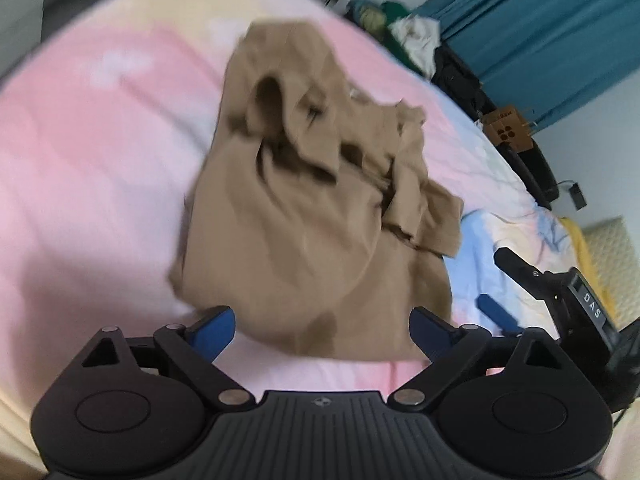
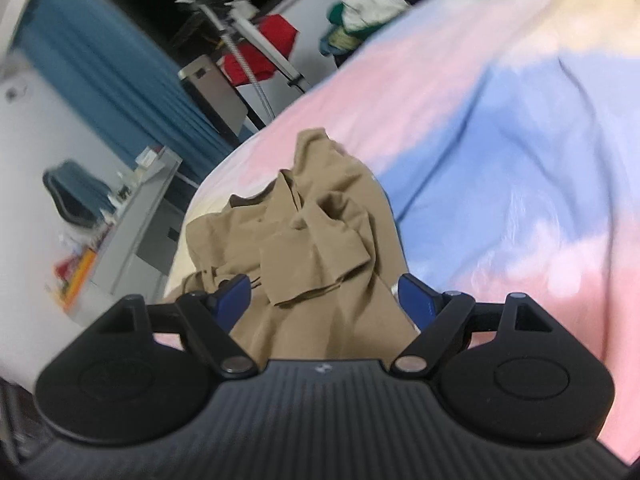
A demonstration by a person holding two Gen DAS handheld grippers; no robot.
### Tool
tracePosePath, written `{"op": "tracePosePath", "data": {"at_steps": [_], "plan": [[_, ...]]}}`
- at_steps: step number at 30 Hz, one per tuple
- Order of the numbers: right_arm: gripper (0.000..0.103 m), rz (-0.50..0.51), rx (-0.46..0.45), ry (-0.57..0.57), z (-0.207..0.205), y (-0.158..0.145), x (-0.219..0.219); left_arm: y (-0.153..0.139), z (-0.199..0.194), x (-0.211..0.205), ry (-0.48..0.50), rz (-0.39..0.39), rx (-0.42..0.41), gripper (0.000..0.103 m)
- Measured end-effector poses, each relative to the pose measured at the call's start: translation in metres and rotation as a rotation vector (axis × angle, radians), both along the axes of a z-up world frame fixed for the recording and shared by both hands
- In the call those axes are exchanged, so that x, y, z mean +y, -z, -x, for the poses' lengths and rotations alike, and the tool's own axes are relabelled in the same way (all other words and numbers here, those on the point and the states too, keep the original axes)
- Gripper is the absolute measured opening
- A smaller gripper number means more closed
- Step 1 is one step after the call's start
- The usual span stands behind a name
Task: Fold clothes
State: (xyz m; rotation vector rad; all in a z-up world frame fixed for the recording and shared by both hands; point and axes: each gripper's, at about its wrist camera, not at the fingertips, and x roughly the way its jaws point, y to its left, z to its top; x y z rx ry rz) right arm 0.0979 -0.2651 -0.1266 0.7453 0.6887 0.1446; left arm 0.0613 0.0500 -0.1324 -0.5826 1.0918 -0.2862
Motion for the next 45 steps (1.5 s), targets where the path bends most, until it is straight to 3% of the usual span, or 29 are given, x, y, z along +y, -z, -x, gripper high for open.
{"op": "tracePosePath", "data": {"at_steps": [4,13,16,21,24,26,29,32,33,34,37,41,45], "plan": [[0.083,-0.103,0.023,-0.006,-0.002,0.007,-0.005,0.015,-0.003,0.005,-0.042,0.015,0.062,0.095],[0.084,-0.315,0.053,-0.166,-0.006,0.016,0.011,0.042,-0.010,0.030,-0.235,0.208,0.052,0.086],[0.084,-0.381,0.087,-0.222,-0.003,0.021,0.021,0.045,-0.013,0.030,-0.265,0.207,0.034,0.078],[0.085,-0.466,0.254,-0.269,0.003,0.047,0.043,0.044,-0.009,0.032,-0.300,0.205,-0.007,0.051],[0.082,-0.462,0.353,-0.219,0.005,0.064,0.044,0.043,-0.007,0.036,-0.322,0.229,-0.020,0.041],[0.081,-0.484,0.358,-0.152,0.008,0.068,0.034,0.040,-0.008,0.036,-0.321,0.227,-0.034,0.035],[0.074,-0.447,0.320,-0.036,0.011,0.062,0.018,0.036,-0.009,0.037,-0.316,0.224,-0.054,0.025],[0.041,-0.372,0.293,0.049,0.013,0.057,0.007,0.032,-0.009,0.038,-0.316,0.232,-0.070,0.018],[0.023,-0.347,0.283,0.073,0.013,0.055,0.005,0.030,-0.009,0.038,-0.313,0.236,-0.079,0.016],[0.015,-0.327,0.264,0.072,0.013,0.052,0.006,0.028,-0.009,0.038,-0.310,0.240,-0.088,0.015],[0.009,-0.268,0.202,0.066,0.013,0.042,0.011,0.015,-0.008,0.040,-0.304,0.261,-0.109,0.013],[0.009,-0.255,0.035,0.060,0.017,0.004,0.007,-0.017,-0.009,0.047,-0.308,0.294,-0.132,0.011],[0.008,-0.257,-0.066,0.056,0.022,-0.040,0.006,-0.056,0.007,0.053,-0.315,0.305,-0.178,0.010]]}}
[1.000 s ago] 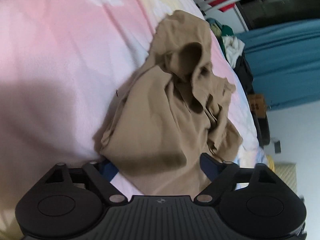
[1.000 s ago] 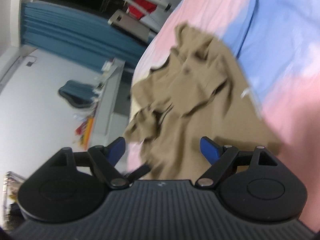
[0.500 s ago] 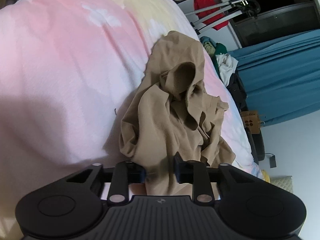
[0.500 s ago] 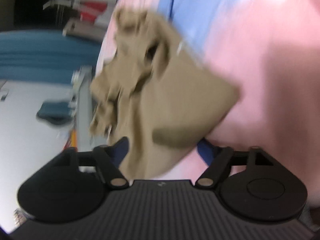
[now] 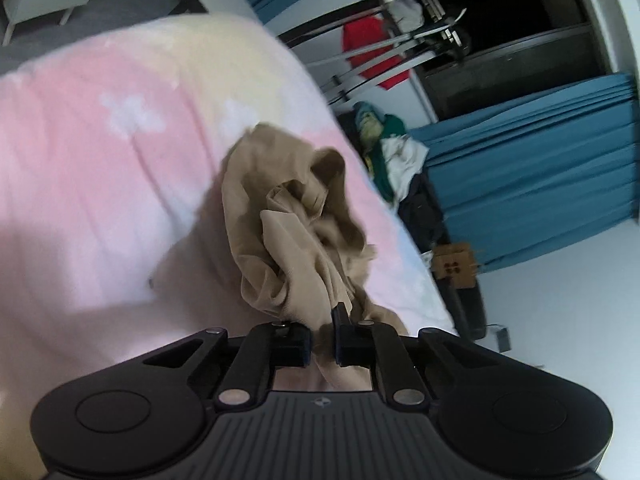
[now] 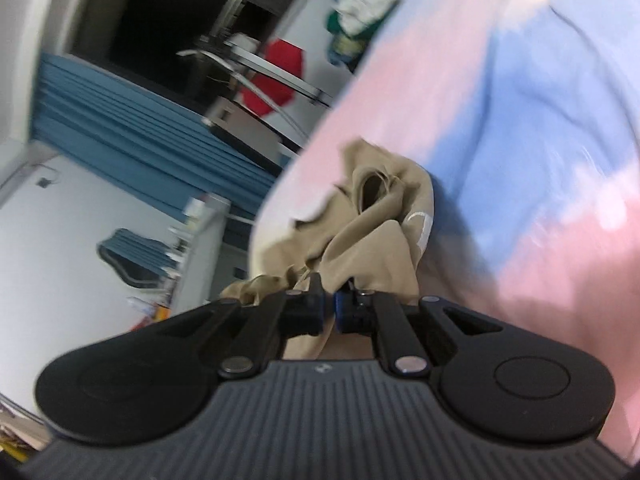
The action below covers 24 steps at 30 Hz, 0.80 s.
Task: Fold clothes
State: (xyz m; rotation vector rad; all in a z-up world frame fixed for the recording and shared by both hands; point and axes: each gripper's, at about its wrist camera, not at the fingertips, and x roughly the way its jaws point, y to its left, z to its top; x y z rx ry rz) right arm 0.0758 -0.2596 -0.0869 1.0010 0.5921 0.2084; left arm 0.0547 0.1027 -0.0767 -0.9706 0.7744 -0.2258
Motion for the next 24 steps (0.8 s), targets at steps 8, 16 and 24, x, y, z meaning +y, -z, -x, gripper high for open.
{"op": "tracePosePath", "data": {"at_steps": [8,16,24], "plan": [[0.008,0.006,0.037,-0.016,0.078,-0.008,-0.011,-0.007,0.088,0.001,0.039,-0.011,0.056,0.010],[0.008,-0.041,0.034,0.012,0.115,-0.015,-0.014,-0.024,0.113,-0.004,0.016,0.037,0.053,0.010],[0.009,-0.064,0.040,0.067,0.022,-0.038,-0.006,-0.040,0.014,-0.010,-0.067,0.053,0.090,0.012]]}}
